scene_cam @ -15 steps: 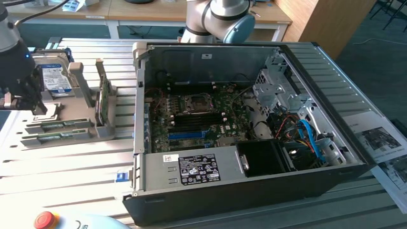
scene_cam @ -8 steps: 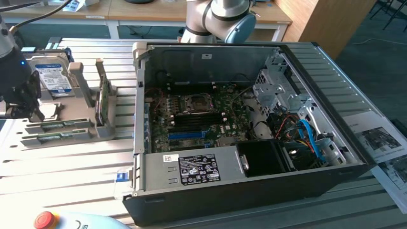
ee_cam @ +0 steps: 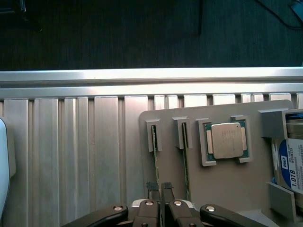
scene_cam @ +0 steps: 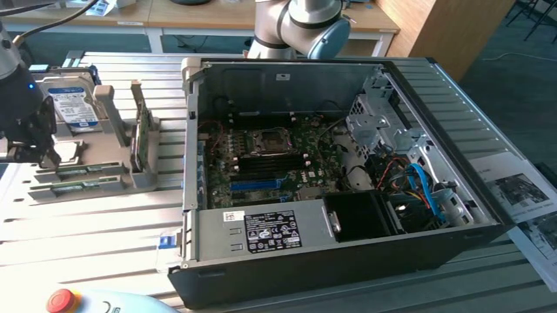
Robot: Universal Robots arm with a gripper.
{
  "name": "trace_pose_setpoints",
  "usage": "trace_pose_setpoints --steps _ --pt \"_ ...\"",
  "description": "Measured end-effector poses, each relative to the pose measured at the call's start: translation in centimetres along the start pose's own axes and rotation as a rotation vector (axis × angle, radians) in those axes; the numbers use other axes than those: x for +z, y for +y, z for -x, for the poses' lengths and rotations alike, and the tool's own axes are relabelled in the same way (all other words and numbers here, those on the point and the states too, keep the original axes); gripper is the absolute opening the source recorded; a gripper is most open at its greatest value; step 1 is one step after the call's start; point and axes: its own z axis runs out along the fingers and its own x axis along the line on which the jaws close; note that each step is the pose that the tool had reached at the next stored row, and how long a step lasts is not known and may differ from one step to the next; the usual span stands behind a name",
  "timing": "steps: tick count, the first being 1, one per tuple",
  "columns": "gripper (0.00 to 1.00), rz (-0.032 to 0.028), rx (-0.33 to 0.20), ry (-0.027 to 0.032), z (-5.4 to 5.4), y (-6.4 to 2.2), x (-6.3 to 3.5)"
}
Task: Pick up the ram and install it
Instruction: 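Pick up the ram and move it above insertion slot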
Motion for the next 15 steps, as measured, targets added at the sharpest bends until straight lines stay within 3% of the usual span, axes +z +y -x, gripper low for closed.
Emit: trace_pose_setpoints --steps 3,4,11,15 --pt "0.23 0.0 0.0 0.0 0.0 0.0 0.0" --pt "0.3 0.0 0.0 0.0 0.0 0.0 0.0" --pt "0.3 0.0 0.0 0.0 -0.13 -0.13 -0.01" --pt "0.3 0.0003 0.0 0.0 -0.38 -0.69 -0.04"
